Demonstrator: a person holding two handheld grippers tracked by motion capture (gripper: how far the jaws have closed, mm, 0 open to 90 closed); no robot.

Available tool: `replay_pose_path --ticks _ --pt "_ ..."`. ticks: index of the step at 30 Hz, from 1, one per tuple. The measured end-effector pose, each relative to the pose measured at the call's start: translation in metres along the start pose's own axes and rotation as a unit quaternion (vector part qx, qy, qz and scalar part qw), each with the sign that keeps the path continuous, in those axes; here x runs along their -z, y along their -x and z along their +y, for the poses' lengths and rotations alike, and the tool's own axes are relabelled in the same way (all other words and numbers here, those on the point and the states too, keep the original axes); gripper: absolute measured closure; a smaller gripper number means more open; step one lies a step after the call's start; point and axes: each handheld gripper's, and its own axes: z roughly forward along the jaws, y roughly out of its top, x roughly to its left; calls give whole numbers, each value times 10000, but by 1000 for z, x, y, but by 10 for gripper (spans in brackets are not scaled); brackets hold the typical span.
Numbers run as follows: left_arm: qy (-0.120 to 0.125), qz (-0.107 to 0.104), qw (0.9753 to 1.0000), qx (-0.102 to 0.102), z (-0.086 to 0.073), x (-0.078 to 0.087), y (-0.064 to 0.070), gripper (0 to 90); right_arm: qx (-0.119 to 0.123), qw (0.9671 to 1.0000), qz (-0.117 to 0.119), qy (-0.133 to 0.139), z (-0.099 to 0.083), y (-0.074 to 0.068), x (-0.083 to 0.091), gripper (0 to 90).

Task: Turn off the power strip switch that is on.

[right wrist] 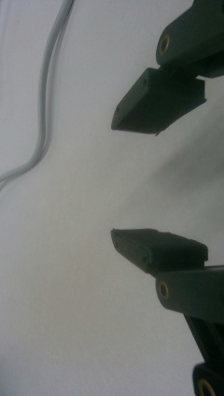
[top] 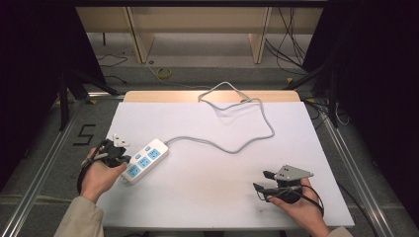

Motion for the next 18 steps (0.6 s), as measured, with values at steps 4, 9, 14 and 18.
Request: replay_pose_path --ticks 4,9,14,18 --pt "-28 35 10000 -4 0 -1 -2 896 3 10000 1 0 0 0 0 413" --pt "-69 52 10000 -5 0 -3 -3 896 0 10000 1 -1 0 0 0 412" --pt "-119 46 9999 -12 0 -5 -4 896 1 10000 -1 -3 0 0 0 413" --pt "-166 24 9999 -14 -1 -8 -3 896 -4 10000 1 -1 0 0 0 413"
